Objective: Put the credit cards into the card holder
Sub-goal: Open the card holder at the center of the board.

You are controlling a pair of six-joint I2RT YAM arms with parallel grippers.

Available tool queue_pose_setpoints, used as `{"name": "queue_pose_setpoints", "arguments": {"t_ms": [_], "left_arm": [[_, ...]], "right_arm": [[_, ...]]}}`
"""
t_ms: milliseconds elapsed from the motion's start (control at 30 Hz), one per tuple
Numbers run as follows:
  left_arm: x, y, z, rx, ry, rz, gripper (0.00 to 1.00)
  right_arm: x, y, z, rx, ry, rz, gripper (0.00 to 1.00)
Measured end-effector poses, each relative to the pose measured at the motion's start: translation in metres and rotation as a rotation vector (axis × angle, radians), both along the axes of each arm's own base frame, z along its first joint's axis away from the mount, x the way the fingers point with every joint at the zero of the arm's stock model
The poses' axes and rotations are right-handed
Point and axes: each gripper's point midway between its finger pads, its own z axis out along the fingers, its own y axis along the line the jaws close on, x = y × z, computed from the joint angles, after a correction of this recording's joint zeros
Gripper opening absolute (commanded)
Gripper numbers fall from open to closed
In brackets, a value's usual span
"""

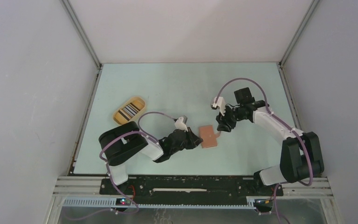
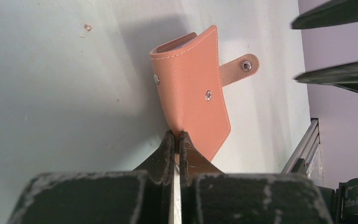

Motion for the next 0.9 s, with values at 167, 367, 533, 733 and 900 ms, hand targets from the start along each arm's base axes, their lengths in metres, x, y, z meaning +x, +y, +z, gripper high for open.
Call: {"name": "queue_pose_setpoints", "arguments": {"t_ms": [167,367,533,733,900], "left_arm": [[0.000,0.000,0.001,-0.011,-0.001,0.000,0.00],[-0.001,-0.002,0.003,-0.022,-0.004,-0.007,0.00],[-0.001,-0.003,0.003,-0.026,-0.005,-0.009,0.00],[-0.001,-0.003,0.002,-0.033,-0.005,-0.013,0.00],[-0.001,-0.003,0.002,-0.038,-0.004,-0.015,0.00]], "right_arm": [[-0.010,0.022,0.028,0.127,0.034,0.024,0.43],[-0.001,0.041,0.013,0.106,0.212,-0.048,0.13],[0.016,0.032,-0.028,0.007,0.362,-0.200,0.10],[0.017,0.008,-0.041,-0.023,0.464,-0.331,0.29],[0.014,0.009,-0.039,0.011,0.523,-0.344,0.38]]}}
